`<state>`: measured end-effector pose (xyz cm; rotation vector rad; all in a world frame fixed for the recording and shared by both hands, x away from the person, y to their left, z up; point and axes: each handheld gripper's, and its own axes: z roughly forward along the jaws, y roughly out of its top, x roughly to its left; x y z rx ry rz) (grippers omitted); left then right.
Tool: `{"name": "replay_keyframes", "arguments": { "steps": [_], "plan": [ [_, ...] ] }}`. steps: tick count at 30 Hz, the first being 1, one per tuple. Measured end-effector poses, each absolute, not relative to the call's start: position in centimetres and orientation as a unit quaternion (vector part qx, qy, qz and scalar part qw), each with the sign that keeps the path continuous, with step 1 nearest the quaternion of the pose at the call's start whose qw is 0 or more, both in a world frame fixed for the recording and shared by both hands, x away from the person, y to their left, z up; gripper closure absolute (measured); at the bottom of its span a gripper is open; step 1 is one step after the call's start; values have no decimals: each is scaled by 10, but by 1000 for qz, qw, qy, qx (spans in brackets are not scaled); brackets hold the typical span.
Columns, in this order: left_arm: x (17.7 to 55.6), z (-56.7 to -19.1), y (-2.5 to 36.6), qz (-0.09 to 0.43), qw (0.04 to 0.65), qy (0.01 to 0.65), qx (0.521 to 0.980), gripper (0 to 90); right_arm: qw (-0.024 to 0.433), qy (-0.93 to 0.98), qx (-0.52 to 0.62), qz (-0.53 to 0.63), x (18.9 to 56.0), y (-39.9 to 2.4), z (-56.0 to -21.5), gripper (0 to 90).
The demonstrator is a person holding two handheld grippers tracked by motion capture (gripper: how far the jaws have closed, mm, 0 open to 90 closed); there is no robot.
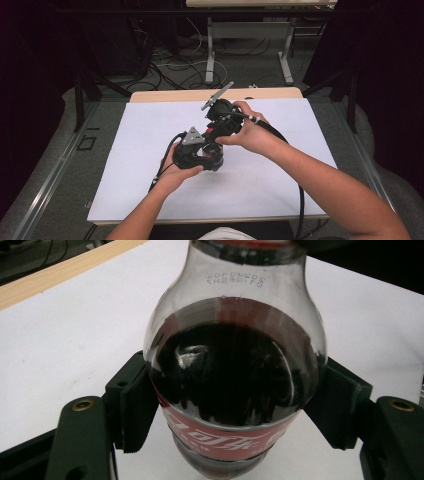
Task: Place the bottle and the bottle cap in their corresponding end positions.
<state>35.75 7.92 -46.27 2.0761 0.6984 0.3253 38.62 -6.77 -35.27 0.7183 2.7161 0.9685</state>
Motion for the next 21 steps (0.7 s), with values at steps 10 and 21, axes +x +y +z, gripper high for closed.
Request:
{"name": "replay_keyframes", "arguments": {
  "steps": [10,21],
  "plan": [
    [357,-464,78,121,452,281,838,300,43,941,133,308,404,-71,-351,610],
    [354,-461,78,118,453,272,841,301,22,947,1,322,412,-77,-348,610]
  ]
}}
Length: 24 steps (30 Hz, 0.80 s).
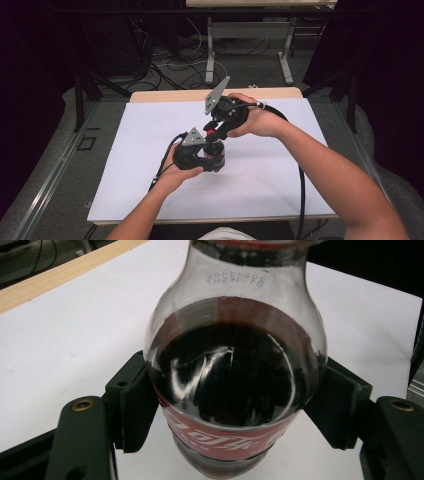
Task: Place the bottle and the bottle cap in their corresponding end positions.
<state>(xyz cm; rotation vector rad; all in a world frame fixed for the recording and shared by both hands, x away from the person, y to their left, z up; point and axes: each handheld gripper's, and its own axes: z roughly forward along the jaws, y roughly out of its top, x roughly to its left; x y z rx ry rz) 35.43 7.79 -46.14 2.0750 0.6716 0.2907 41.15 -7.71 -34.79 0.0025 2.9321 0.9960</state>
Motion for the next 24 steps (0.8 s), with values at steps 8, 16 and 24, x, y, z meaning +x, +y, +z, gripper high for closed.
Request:
{"name": "replay_keyframes", "arguments": {
  "steps": [8,16,24],
  "plan": [
    [357,-463,79,123,454,281,836,301,48,936,139,321,401,-77,-344,422],
    [357,-463,79,129,452,290,834,300,80,910,265,308,382,-74,-343,442],
    [356,-462,78,122,452,286,836,300,83,911,258,311,381,-68,-347,509]
  ]
}}
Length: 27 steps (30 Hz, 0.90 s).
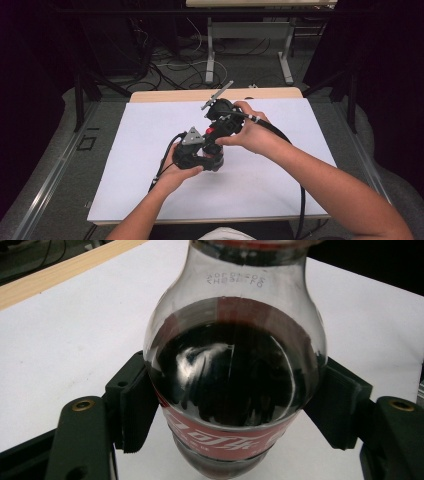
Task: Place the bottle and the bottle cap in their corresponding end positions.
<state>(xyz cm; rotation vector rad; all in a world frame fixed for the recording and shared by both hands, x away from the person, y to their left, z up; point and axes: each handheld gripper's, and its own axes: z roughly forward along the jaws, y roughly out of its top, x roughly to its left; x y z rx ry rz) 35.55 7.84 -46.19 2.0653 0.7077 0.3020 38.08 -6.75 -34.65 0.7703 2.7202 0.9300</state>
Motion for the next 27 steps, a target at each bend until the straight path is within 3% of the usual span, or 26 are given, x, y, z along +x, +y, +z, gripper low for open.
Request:
{"name": "replay_keyframes", "arguments": {
  "steps": [7,17,27],
  "plan": [
    [356,-462,78,127,453,283,836,300,94,928,202,298,387,-64,-347,604],
    [355,-462,77,118,457,277,837,300,40,947,92,307,407,-73,-342,612],
    [359,-467,81,121,450,284,838,300,48,937,120,324,404,-77,-335,612]
  ]
}}
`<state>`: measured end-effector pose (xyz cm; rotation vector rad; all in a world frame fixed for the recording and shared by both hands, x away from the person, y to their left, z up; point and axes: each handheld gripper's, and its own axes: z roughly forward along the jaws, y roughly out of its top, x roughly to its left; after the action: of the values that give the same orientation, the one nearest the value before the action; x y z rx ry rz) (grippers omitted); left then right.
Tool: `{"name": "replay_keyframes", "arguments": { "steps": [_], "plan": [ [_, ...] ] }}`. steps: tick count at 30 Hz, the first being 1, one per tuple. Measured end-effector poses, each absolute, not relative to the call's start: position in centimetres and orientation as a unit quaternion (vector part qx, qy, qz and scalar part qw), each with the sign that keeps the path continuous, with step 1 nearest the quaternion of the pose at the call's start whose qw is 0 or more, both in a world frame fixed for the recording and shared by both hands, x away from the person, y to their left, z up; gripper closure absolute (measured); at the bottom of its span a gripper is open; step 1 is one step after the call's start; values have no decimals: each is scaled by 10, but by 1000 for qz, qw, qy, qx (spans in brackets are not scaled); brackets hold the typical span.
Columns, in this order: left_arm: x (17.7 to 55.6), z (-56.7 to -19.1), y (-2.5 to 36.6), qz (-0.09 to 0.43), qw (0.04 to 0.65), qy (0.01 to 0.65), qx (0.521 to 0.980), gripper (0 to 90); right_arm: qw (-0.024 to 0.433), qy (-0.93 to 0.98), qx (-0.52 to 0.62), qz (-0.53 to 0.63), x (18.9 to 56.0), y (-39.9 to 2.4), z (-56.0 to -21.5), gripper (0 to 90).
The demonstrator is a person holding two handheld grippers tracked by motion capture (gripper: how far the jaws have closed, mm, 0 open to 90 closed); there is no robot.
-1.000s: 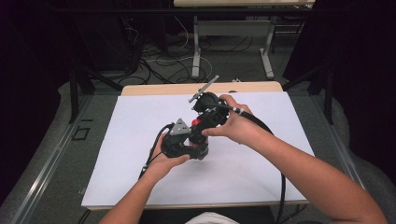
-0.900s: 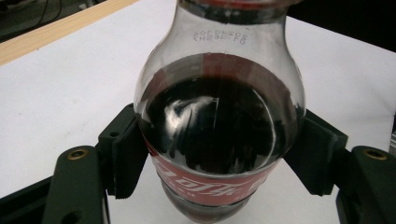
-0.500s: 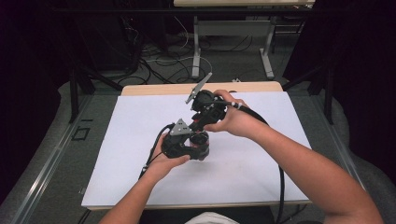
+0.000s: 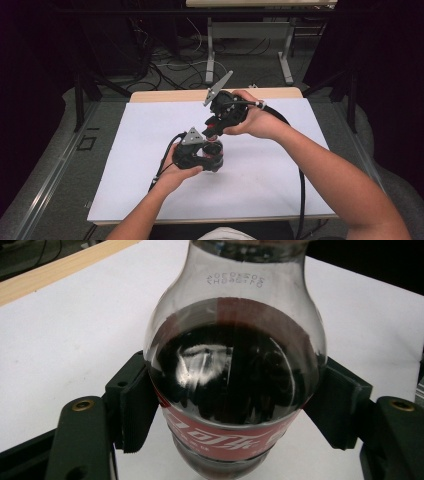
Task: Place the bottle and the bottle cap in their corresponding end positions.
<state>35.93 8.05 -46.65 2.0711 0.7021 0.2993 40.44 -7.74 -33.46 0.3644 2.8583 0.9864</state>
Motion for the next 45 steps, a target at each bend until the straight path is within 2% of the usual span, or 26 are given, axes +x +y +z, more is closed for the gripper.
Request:
{"name": "replay_keyframes", "arguments": {
  "steps": [21,45],
  "plan": [
    [368,-471,88,124,451,314,826,300,81,926,176,324,399,-109,-352,612],
    [371,-469,96,136,452,329,818,299,101,895,273,337,396,-150,-406,612]
  ]
}}
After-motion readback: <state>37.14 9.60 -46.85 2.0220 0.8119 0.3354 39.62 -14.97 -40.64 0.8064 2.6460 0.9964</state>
